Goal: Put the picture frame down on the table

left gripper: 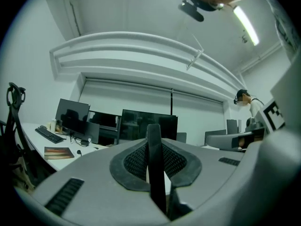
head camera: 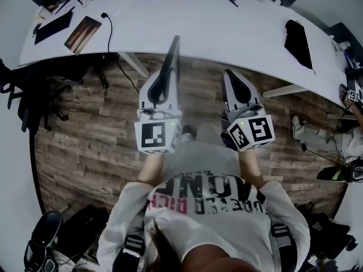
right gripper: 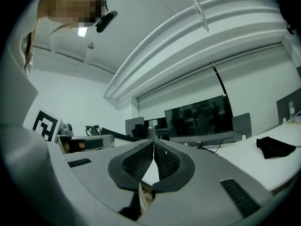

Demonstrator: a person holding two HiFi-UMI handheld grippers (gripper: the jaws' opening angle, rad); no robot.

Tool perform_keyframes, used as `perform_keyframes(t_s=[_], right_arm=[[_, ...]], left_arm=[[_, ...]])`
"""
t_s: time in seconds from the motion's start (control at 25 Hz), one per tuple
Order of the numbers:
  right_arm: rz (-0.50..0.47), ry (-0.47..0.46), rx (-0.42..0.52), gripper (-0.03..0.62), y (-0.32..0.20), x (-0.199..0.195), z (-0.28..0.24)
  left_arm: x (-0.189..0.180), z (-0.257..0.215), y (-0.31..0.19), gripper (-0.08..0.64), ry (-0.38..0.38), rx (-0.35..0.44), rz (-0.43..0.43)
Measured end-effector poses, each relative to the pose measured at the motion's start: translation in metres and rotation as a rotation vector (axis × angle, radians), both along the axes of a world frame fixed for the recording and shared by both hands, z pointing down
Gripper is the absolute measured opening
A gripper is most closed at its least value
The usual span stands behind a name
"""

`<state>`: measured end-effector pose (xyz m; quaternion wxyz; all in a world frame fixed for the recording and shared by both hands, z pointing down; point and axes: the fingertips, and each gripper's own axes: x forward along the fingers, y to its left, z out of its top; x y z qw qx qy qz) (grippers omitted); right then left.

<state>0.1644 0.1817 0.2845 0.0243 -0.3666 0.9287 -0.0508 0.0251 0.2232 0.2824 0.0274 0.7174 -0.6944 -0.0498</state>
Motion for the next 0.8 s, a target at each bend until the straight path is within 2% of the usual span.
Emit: perform_keyframes(t_s=[0.44, 0.8], right_arm=[[-0.022, 0.005, -0.008, 0.002, -0.046, -0.030, 0.003], [-0.058, 0.008, -0.014, 0.002, -0.133, -0.054, 0.005]], left_arm=[[-0.025, 0.007, -0.036, 0.041, 0.027, -0.002, -0.020], [-0.050, 0.008, -0.113, 0.041, 0.036, -0.001, -0.065]])
